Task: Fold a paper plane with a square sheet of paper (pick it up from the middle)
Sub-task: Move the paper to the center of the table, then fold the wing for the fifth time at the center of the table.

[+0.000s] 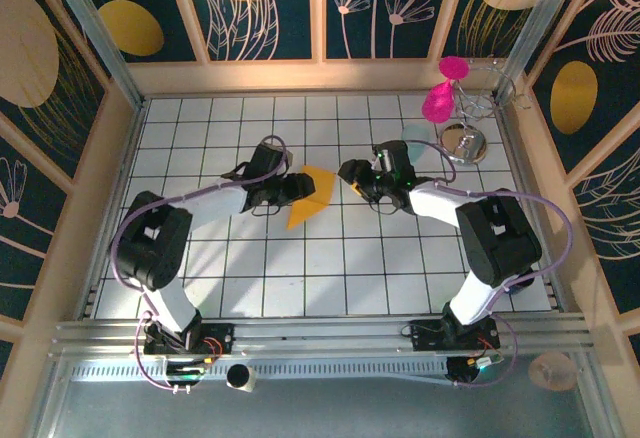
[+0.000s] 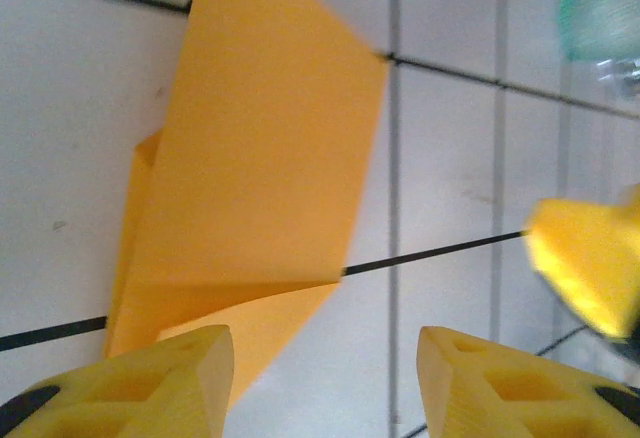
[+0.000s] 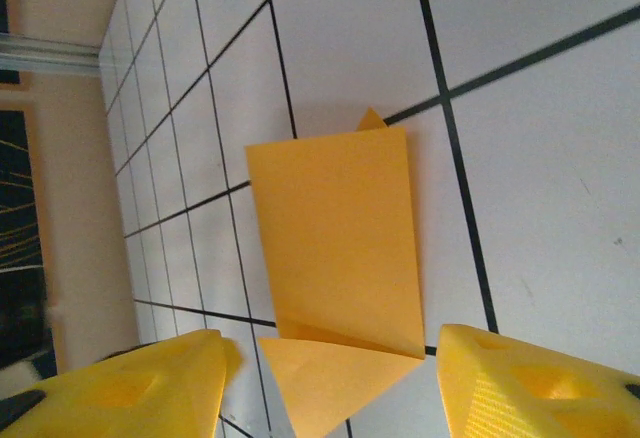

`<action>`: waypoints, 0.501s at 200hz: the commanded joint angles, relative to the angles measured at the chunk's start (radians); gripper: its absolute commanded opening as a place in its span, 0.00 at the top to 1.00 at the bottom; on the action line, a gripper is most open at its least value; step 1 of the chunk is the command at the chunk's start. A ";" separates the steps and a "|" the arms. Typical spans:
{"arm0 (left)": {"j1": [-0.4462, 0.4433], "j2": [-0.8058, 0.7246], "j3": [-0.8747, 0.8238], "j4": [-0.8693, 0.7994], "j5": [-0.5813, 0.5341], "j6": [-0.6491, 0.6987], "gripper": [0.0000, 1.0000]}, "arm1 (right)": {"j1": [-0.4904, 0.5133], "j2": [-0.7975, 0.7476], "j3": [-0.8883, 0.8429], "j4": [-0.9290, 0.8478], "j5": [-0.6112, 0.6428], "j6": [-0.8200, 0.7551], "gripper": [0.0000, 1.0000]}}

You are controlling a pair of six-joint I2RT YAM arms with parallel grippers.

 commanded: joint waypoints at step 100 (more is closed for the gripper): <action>0.010 0.049 -0.146 0.087 -0.038 -0.180 0.57 | 0.049 0.019 -0.038 0.051 -0.068 0.076 0.42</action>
